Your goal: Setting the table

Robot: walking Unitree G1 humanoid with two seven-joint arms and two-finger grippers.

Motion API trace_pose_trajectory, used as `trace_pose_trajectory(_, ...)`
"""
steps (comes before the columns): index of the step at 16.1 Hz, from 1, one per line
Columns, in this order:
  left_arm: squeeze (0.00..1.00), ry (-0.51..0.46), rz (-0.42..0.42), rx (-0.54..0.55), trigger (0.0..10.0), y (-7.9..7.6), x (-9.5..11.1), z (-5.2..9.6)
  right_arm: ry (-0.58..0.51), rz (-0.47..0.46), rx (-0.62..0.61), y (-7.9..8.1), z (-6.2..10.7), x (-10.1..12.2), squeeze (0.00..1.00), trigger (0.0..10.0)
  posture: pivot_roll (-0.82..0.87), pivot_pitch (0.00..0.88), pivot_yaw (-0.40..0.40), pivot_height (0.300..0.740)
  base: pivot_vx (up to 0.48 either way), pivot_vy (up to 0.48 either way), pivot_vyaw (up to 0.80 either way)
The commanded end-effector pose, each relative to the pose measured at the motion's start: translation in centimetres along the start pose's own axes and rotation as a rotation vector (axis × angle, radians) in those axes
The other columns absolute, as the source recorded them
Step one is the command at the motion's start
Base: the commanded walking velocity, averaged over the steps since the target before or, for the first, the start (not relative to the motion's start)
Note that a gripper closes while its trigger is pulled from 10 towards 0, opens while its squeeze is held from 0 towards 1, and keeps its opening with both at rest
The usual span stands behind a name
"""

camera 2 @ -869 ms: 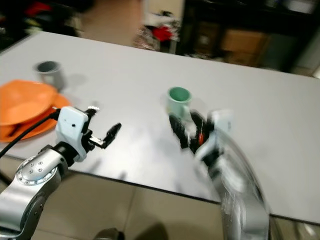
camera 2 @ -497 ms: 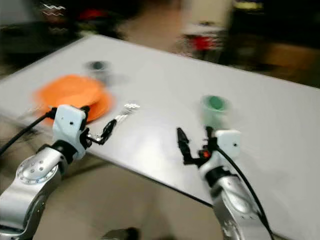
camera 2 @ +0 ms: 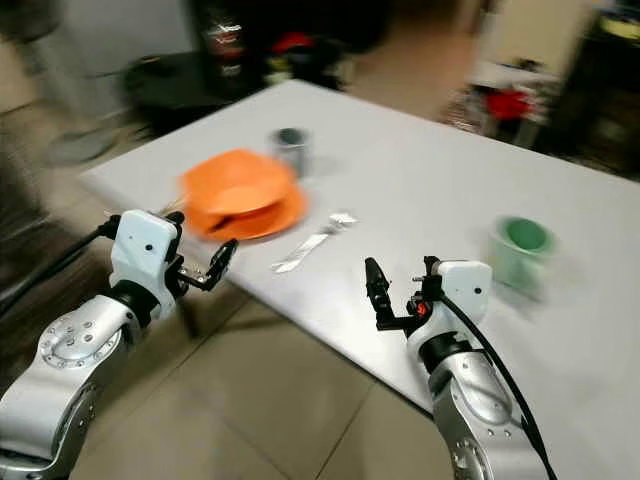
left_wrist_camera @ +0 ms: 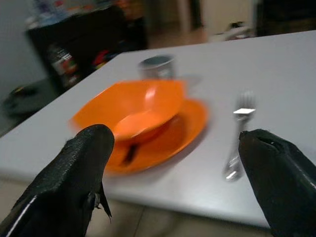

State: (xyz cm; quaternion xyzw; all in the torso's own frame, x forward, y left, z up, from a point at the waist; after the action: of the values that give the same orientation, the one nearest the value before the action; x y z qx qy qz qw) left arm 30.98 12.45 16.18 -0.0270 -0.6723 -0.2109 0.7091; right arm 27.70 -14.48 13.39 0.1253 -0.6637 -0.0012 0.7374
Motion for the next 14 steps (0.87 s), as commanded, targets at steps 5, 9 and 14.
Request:
trace_pose_trajectory(5, 0.00, 0.024, 0.002, 0.041, 10.0, 0.80, -0.74, -0.11, 0.026, -0.004, 0.018, 0.83, -0.49, -0.78, 1.00, 10.0, 0.05, 0.000, -0.012, 0.740, 0.000, 0.000, 0.80)
trace_pose_trajectory(9, 0.00, 0.019, 0.003, 0.046, 10.0, 0.79, -0.69, -0.23, 0.032, -0.025, 0.043, 1.37, -0.91, -0.81, 1.00, 10.0, 0.06, 0.000, -0.020, 0.740, 0.000, 0.000, 0.80)
trace_pose_trajectory(14, 0.00, 0.010, -0.004, 0.043, 10.0, 0.99, -0.51, -0.35, -0.013, -0.066, 0.011, 0.97, -1.11, -0.17, 1.00, 10.0, 0.06, 0.000, -0.004, 0.740, 0.000, 0.000, 0.80)
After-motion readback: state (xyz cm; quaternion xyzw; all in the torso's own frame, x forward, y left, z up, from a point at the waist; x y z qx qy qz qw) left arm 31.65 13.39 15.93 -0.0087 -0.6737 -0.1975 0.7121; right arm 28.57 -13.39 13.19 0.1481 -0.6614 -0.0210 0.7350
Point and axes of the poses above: a point about 5 cm out from each wrist's last joint towards the gripper, its own z axis pointing back from the gripper into the wrist, its own x axis along the axis of the wrist's last joint, y = z × x, the point moved 6 cm from there along -z, pointing out of the wrist towards the gripper, and after that the axes turned 2 degrees about -z, right-handed, at the moved point
